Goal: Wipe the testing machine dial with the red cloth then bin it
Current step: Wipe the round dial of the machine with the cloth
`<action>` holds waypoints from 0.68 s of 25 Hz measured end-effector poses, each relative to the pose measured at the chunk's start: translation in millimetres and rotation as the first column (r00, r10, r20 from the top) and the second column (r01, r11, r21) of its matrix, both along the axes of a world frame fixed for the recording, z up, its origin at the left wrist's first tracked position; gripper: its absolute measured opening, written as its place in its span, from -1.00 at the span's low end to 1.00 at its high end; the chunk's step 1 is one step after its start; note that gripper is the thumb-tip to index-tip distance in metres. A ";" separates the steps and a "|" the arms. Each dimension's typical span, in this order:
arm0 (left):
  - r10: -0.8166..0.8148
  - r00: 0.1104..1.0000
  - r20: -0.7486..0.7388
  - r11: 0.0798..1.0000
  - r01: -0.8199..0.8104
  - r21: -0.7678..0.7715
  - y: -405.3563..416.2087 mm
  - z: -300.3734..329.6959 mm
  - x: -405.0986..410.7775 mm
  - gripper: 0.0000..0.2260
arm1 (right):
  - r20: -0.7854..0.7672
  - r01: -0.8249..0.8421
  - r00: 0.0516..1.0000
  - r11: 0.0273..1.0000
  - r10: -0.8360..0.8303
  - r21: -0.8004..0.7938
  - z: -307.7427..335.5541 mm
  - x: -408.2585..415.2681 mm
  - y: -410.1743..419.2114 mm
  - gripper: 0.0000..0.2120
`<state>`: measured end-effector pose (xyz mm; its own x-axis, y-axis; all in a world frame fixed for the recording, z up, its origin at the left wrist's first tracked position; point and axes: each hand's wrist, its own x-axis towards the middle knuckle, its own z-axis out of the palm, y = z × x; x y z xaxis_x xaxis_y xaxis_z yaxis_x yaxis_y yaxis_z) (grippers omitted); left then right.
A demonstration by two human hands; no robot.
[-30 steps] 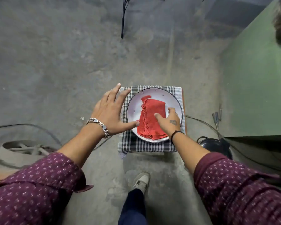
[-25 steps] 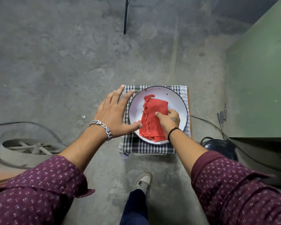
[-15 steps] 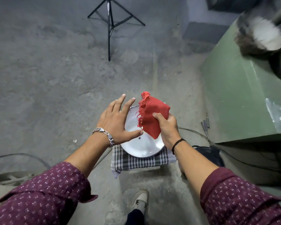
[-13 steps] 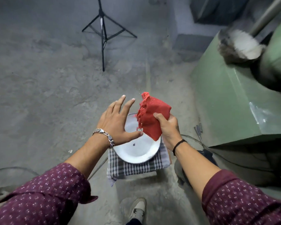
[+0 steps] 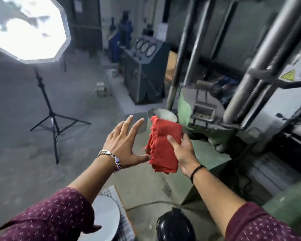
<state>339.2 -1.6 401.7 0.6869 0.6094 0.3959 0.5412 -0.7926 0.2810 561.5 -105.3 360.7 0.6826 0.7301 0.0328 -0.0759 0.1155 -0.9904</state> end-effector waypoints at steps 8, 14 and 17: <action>-0.124 0.992 0.021 0.991 0.123 0.056 -56.7 52.2 76.3 0.19 | 0.067 0.137 0.988 0.988 -0.142 0.064 55.4 80.7 -80.7 -0.89; -0.368 0.929 0.049 0.919 0.355 0.170 -184.8 116.8 218.0 0.19 | 0.126 0.348 0.922 0.926 -0.366 0.144 115.3 204.4 -260.2 -0.82; -0.448 0.893 0.048 0.878 0.429 0.210 -250.7 141.9 282.8 0.21 | 0.140 0.420 0.882 0.886 -0.449 0.198 137.4 256.0 -350.6 -0.86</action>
